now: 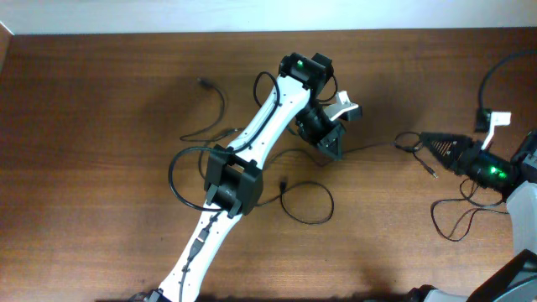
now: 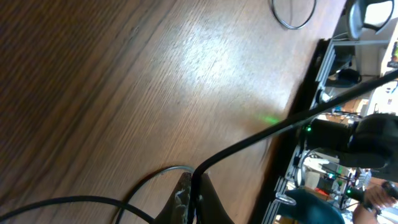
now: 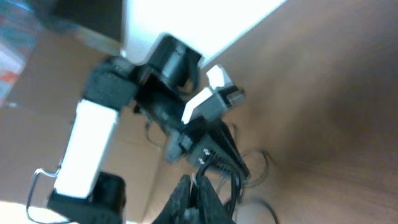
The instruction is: Untangle cables
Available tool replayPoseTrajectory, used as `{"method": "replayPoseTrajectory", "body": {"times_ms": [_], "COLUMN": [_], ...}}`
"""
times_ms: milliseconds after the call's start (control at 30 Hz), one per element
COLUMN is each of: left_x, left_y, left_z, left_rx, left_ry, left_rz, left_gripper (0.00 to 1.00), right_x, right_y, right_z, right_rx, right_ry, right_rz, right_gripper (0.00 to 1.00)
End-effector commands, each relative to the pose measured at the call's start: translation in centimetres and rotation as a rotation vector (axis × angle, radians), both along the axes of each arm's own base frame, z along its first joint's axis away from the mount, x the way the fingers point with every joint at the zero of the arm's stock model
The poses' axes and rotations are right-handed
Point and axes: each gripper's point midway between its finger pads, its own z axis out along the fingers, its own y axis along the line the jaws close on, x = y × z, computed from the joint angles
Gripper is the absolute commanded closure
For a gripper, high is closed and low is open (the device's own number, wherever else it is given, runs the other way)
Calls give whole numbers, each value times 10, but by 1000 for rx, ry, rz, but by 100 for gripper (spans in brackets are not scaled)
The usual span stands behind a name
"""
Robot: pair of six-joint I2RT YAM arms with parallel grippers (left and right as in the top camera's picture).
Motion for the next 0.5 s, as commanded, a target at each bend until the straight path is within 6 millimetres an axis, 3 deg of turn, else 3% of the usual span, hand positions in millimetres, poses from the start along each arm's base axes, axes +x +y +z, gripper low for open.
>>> {"method": "replayPoseTrajectory", "body": {"times_ms": [0, 33, 133, 267, 367, 467], "left_x": [15, 22, 37, 58, 72, 79], "left_y": [14, 14, 17, 41, 56, 62], "left_z": [-1, 10, 39, 46, 55, 60], "left_rx": [-14, -103, -317, -356, -415, -445], "left_ry": [24, 52, 95, 108, 125, 133], "left_rz": [52, 73, 109, 185, 239, 263], "left_gripper": [100, 100, 100, 100, 100, 100], "right_x": [-8, -10, -8, -9, -18, -21], "right_y": [-21, -29, -30, -40, -60, -44], "right_z": [-48, -60, -72, -101, -120, -127], "right_rx": [-301, -361, -427, -607, -688, -678], "right_ry": [125, 176, 223, 389, 560, 570], "right_rz": [-82, -106, -117, -179, -301, -259], "right_gripper": [96, 96, 96, 96, 96, 96]}}
